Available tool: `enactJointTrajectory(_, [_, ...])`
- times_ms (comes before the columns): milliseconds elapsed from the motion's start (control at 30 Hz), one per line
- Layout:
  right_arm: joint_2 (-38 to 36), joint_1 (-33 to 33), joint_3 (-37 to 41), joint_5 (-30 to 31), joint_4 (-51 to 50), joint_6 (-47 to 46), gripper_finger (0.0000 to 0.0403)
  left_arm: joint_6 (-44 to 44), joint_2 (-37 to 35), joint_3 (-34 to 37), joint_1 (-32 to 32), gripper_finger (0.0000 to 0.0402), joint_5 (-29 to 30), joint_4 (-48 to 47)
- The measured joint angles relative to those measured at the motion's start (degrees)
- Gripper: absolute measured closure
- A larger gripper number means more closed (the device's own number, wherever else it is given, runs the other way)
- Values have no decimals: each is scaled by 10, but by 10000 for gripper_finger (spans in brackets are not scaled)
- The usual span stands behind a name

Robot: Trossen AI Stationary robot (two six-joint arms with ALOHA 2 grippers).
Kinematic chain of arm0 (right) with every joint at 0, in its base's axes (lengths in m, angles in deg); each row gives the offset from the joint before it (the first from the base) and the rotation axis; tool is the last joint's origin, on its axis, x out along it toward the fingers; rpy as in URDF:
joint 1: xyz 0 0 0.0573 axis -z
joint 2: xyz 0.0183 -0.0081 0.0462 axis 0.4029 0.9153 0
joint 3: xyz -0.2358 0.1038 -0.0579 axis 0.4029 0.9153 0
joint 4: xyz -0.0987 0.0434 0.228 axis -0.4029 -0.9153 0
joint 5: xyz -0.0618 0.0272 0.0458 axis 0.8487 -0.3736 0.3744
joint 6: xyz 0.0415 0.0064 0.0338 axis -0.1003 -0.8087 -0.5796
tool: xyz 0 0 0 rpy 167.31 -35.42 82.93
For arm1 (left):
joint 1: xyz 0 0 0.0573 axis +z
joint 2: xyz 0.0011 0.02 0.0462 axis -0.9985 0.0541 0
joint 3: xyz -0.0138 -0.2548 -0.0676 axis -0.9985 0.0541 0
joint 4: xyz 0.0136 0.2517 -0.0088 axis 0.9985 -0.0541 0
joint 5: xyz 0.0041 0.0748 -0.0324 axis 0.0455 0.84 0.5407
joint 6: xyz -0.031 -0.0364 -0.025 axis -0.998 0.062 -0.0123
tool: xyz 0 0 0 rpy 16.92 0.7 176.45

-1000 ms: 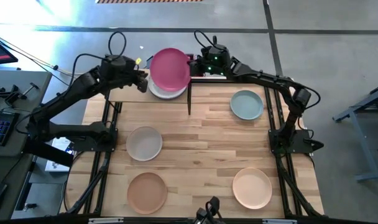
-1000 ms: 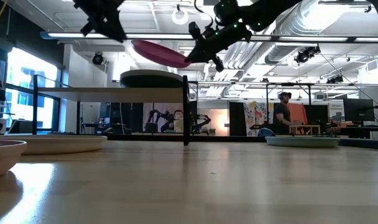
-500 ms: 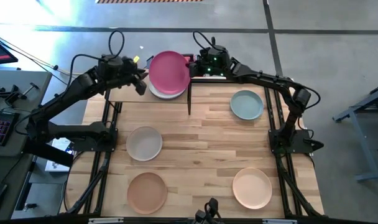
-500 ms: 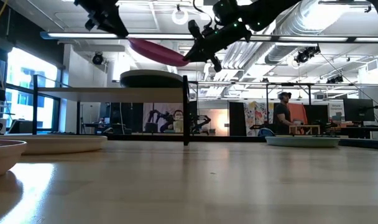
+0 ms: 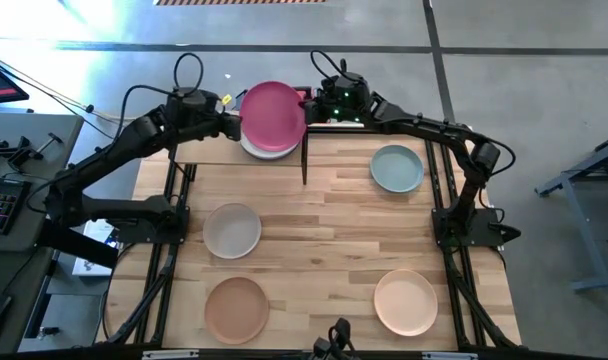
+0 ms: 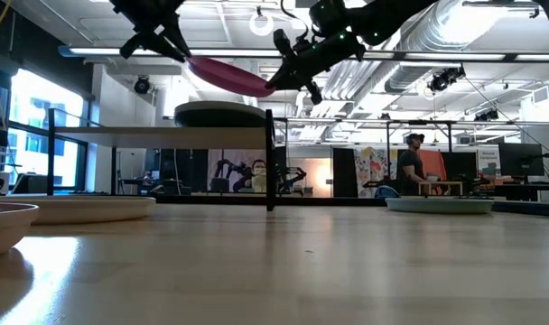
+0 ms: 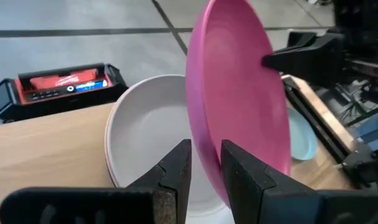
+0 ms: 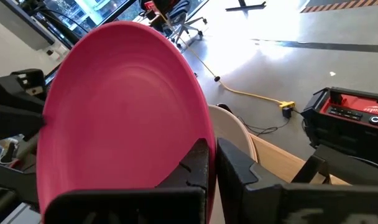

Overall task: Place and stack plates onto a shelf
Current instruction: Stack the dark pink plate on the white plate on the shelf

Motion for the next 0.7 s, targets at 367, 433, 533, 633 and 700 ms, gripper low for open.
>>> enactJointTrajectory(367, [0, -2, 0, 0, -4, 13, 403, 5, 30, 0, 0, 332, 9, 30])
enactJointTrajectory(433, [0, -2, 0, -1, -4, 13, 403, 14, 29, 0, 0, 347, 13, 28])
enactJointTrajectory(533, [0, -2, 0, -3, -4, 13, 403, 21, 30, 0, 1, 375, 24, 29])
enactJointTrajectory(633, [0, -3, 0, -5, -2, 13, 403, 31, 30, 0, 1, 392, 42, 25])
enactJointTrajectory(700, [0, -3, 0, -6, -1, 14, 403, 33, 30, 0, 1, 392, 44, 26])
